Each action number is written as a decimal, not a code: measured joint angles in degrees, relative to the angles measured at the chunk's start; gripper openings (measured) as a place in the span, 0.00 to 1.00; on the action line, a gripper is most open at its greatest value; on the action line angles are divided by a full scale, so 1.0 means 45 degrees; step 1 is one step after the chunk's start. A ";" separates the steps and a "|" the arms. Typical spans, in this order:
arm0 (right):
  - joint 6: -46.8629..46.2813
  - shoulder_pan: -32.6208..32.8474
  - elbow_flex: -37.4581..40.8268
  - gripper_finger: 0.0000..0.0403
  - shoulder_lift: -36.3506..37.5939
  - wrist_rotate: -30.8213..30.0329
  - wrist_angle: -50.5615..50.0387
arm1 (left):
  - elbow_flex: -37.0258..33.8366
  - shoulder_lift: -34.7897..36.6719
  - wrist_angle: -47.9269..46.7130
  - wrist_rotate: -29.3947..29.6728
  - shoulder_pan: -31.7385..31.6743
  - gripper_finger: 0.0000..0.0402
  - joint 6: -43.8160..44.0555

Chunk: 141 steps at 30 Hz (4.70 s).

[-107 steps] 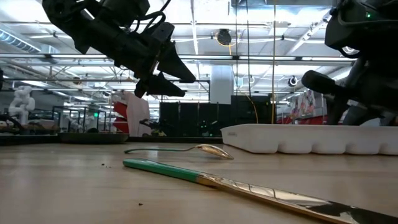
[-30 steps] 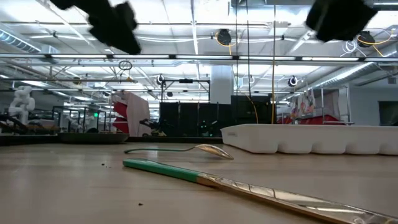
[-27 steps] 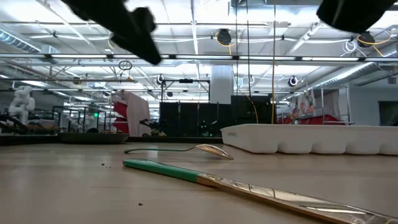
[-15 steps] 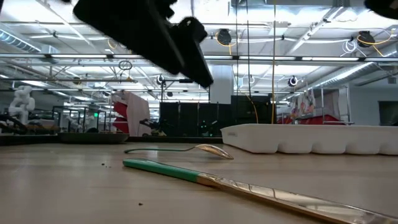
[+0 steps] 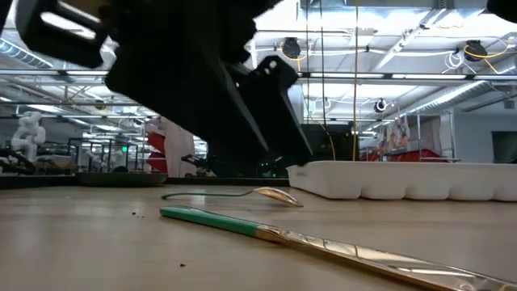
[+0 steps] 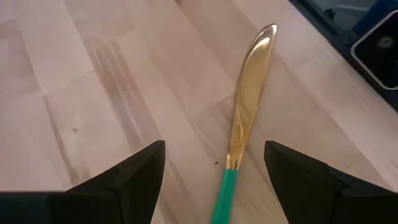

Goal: Sort silverware
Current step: Put the green knife on the silverware tray with the other green knives

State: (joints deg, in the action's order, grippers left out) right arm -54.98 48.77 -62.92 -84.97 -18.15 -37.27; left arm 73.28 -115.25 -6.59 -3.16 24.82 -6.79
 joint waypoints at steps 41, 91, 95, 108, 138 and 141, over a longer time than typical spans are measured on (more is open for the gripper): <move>-0.0642 0.0199 0.0000 0.51 0.0000 0.0387 -0.1132 | -0.0079 -0.2035 0.1527 -0.0563 -0.0353 0.03 0.1769; -0.0638 0.0272 0.0011 0.51 -0.0005 -0.3555 -0.3455 | 0.0199 -0.0488 -0.2241 0.7660 0.0734 0.47 1.3096; -0.0654 0.0272 0.0015 0.51 -0.0005 -0.3562 -0.3464 | 0.0194 -0.0671 -0.1489 0.7710 0.0553 0.47 1.2984; -0.1405 0.0503 0.0015 0.51 -0.0005 -0.3567 -0.3960 | 0.0229 -0.1711 -0.1183 0.7741 0.0982 0.47 1.3473; -0.2279 0.1020 0.0015 0.51 0.0000 -0.2959 -0.4178 | 0.0117 -0.1375 -0.1686 0.7573 0.1418 0.06 1.3337; -0.2270 0.1020 0.0015 0.51 0.0000 -0.2964 -0.4176 | 0.0104 -0.1120 -0.1909 0.7330 0.1453 0.06 1.3092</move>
State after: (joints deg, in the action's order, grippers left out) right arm -65.19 53.36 -62.85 -84.97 -31.49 -56.07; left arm 73.75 -120.29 -15.18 29.82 31.36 52.12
